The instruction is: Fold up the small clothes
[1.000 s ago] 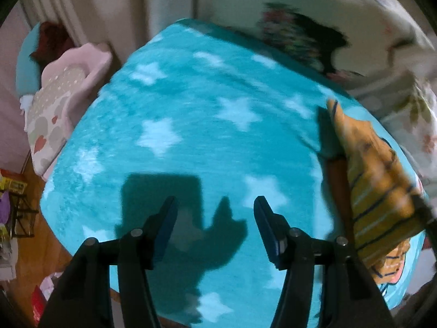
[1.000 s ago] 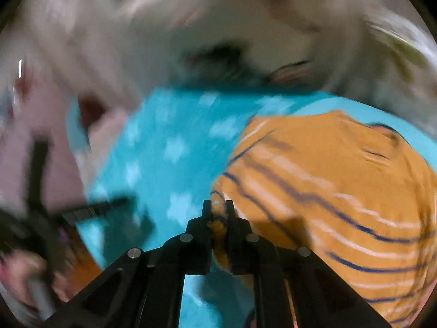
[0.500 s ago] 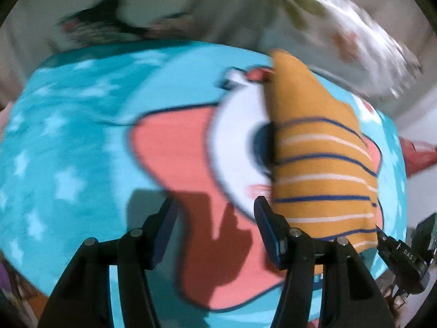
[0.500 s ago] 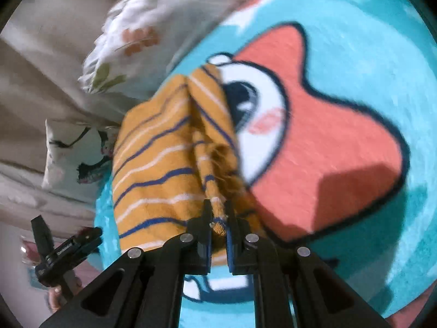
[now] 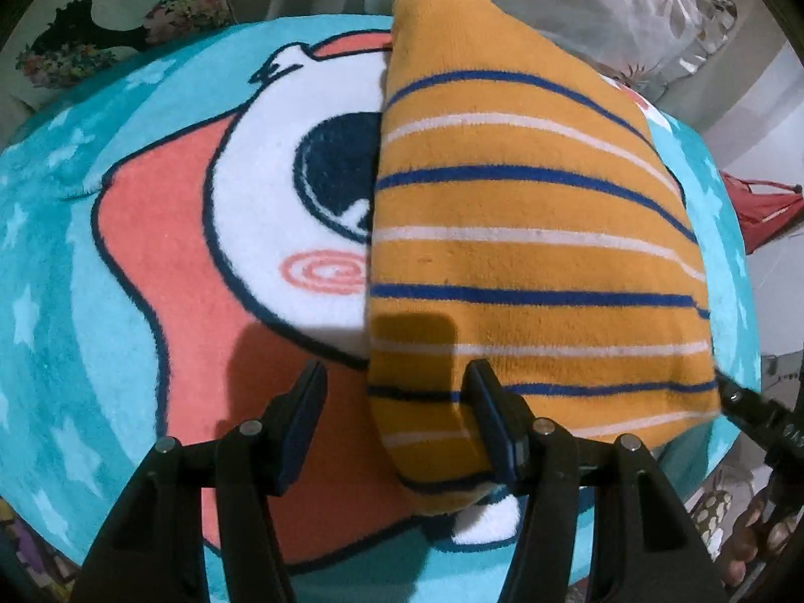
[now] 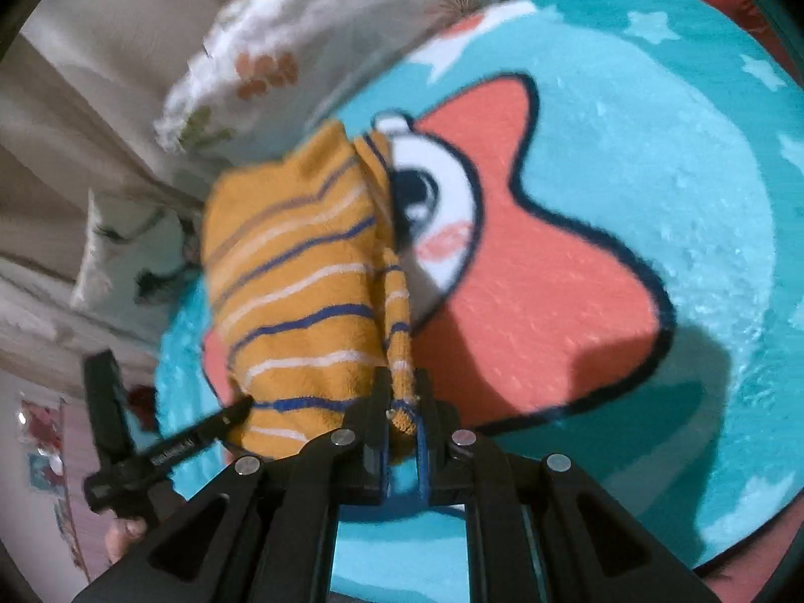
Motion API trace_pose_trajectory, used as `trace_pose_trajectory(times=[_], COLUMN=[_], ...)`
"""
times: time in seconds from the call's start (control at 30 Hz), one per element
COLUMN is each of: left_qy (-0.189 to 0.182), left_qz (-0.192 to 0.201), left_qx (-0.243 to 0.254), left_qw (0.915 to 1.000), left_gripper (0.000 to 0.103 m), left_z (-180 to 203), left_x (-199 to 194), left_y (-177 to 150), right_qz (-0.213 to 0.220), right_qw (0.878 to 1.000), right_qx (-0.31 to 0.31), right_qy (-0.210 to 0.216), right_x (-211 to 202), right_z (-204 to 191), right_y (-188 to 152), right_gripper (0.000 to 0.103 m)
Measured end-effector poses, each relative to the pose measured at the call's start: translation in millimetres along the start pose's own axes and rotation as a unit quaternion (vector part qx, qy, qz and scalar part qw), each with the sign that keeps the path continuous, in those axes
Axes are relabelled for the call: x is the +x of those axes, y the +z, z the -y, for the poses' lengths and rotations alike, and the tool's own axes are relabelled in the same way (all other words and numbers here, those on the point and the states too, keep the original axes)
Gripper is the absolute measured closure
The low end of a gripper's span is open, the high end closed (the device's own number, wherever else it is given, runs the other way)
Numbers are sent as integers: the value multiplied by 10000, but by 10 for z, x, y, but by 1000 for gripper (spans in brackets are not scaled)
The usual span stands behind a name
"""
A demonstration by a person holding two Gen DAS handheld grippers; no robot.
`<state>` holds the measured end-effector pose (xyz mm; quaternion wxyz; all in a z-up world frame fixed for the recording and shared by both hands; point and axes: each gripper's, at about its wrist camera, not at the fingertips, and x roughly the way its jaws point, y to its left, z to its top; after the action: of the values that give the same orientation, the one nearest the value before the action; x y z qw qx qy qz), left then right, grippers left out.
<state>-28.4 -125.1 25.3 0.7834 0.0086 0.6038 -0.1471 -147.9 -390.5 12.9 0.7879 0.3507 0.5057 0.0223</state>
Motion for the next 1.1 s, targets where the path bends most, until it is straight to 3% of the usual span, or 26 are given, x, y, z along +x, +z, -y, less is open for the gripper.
trace_pose_trajectory(times=[0.13,0.2,0.3,0.37,0.53,0.63,0.73,0.83,0.9,1.0,1.1], left_qy=[-131,-193,-44,79,215,179,202,369,547,1004,1189], left_qz=[24,139,188,-34,-157,-127,23,477,926,1576,2159], left_qx=[-139,-214,-206,-256,-268,-272,-315,-426,-475,-594,-845], left_qw=[9998,9995,9996,9996,9993,9994,9993,9973,9931,9806,9654], left_gripper=[46,46,45,45,41,39,39,40,39,37,26], left_z=[-102,-165,-190,-191,-218,-227,-276,-372,-427,-533,-667], left_x=[-184,-308,-322,-173,43,39,-94,-393,-632,-1023,-1387], left_y=[20,-6,-12,-34,-113,-112,-159,-228,-295,-403,-435], right_qz=[55,375,693,680,338,-184,-250,-337,-71,240,232], right_qw=[9997,9986,9959,9948,9886,9846,9803,9801,9783,9707,9647], right_qx=[-214,-347,-535,-728,-1374,-1487,-1604,-1620,-1719,-2119,-2401], right_qy=[-68,-139,-222,-232,-512,-905,-1124,-1100,-1159,-1112,-1055], right_x=[-116,-309,-464,-404,145,685,870,810,605,349,374], right_z=[-113,-196,-323,-454,-851,-895,-899,-921,-1000,-1243,-1488], right_y=[110,208,395,533,844,992,1067,1131,1137,1076,1014], right_gripper=[88,73,71,72,73,73,72,71,71,71,71])
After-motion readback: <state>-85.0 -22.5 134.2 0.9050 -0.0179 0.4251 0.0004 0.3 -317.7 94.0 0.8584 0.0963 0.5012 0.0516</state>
